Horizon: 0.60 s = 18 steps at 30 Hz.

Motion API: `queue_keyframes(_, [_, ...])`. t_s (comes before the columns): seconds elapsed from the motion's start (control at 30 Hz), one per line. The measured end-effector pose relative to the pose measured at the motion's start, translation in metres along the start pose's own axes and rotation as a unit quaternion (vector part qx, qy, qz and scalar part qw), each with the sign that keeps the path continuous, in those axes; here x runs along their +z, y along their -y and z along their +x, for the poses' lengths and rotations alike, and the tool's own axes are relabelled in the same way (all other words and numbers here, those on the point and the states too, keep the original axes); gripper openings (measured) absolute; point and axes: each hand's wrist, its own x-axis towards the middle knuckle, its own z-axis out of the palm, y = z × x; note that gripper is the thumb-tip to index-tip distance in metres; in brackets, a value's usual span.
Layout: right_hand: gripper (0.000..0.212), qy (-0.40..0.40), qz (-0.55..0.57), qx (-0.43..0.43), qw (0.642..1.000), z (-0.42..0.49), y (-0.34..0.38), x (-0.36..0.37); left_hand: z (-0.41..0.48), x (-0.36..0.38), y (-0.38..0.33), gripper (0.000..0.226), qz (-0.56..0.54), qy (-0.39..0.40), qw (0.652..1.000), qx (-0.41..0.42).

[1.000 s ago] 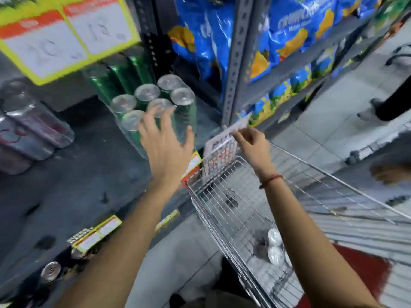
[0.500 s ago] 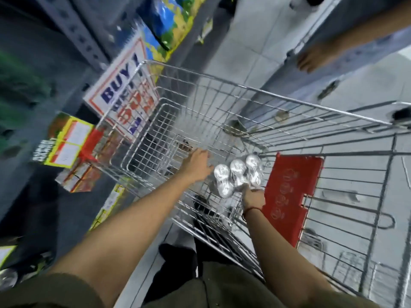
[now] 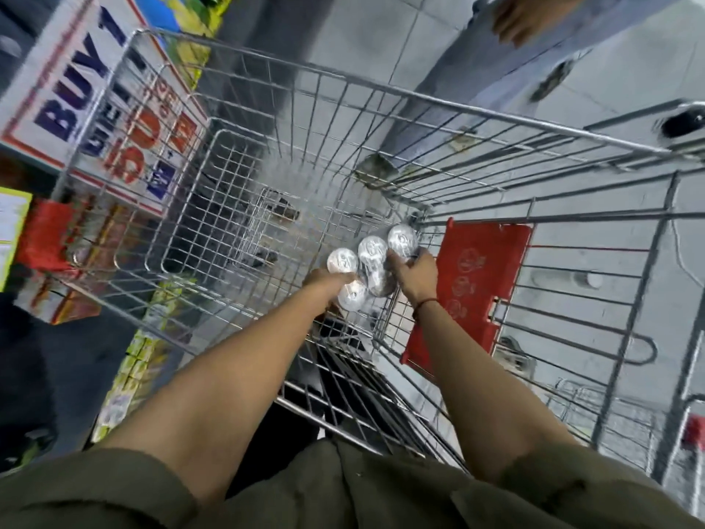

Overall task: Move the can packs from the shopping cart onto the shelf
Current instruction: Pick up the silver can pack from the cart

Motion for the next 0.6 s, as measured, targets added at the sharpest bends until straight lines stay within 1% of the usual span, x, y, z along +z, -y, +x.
queue_keyframes(0.07, [0.062, -0.008, 0.019, 0.009, 1.000, 0.006, 0.005, -0.004, -0.001, -0.001, 0.001, 0.055, -0.026, -0.003, 1.000, -0.004])
queue_keyframes(0.13, [0.060, -0.007, 0.031, 0.027, 0.999, 0.010, 0.010, -0.009, -0.004, -0.006, 0.001, 0.049, -0.049, -0.005, 0.999, -0.001])
queue_keyframes(0.2, [0.047, 0.019, 0.059, 0.045, 0.997, 0.008, 0.016, -0.011, -0.008, -0.017, -0.001, 0.043, -0.052, -0.010, 0.999, 0.003])
queue_keyframes(0.23, [0.043, 0.035, 0.080, 0.048, 0.995, 0.006, 0.020, -0.011, -0.012, -0.024, -0.003, 0.042, -0.051, -0.013, 0.999, 0.003])
queue_keyframes(0.3, [0.047, 0.044, 0.099, 0.042, 0.993, 0.001, 0.031, -0.010, -0.017, -0.041, -0.006, 0.043, -0.048, -0.024, 0.998, 0.019])
queue_keyframes(0.4, [0.051, 0.036, 0.092, 0.006, 0.995, -0.012, 0.060, -0.011, -0.030, -0.071, -0.011, 0.043, -0.050, -0.065, 0.995, 0.060])
queue_keyframes(0.47, [0.053, 0.036, 0.084, -0.017, 0.996, -0.023, 0.083, -0.012, -0.045, -0.092, -0.015, 0.043, -0.053, -0.086, 0.992, 0.082])
queue_keyframes(0.53, [0.053, 0.034, 0.101, -0.045, 0.993, -0.035, 0.110, -0.015, -0.063, -0.113, -0.019, 0.044, -0.049, -0.108, 0.987, 0.104])
queue_keyframes(0.6, [0.054, 0.045, 0.108, -0.073, 0.990, -0.050, 0.140, -0.017, -0.086, -0.135, -0.021, 0.047, -0.063, -0.144, 0.980, 0.125])
